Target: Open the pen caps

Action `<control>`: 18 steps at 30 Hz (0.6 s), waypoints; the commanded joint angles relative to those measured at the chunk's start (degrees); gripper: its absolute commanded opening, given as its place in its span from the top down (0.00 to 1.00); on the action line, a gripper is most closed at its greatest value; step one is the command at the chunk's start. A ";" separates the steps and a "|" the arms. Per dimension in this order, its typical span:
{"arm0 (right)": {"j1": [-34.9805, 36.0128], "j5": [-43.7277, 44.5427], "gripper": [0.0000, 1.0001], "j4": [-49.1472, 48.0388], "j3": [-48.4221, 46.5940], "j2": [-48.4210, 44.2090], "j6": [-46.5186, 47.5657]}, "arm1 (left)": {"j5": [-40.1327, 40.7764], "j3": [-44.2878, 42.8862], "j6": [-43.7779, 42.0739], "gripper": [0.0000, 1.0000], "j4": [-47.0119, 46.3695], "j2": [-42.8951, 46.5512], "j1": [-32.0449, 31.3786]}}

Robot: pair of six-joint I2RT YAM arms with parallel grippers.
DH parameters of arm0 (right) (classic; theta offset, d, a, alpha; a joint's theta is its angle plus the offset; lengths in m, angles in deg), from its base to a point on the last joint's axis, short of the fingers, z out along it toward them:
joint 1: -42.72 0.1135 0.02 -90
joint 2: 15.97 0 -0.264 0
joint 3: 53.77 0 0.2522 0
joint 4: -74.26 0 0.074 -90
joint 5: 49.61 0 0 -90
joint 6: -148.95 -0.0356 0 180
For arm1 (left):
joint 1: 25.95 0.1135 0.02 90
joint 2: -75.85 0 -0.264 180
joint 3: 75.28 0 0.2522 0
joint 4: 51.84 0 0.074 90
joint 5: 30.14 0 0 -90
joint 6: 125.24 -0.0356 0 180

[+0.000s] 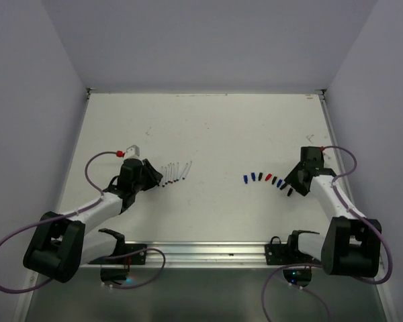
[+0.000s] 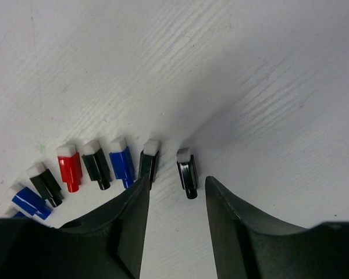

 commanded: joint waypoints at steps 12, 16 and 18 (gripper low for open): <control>1.04 0.07 0.09 10.82 -6.34 -7.80 5.24 | -1.35 -3.21 -2.44 0.00 7.81 14.63 -0.04; 6.47 0.25 0.08 11.62 -6.86 -9.20 4.71 | -4.70 -3.92 -1.38 0.00 6.15 16.48 -2.15; 7.72 -1.85 0.08 10.39 -5.82 -9.82 4.80 | -6.80 -3.74 -0.85 0.00 5.00 17.10 -3.47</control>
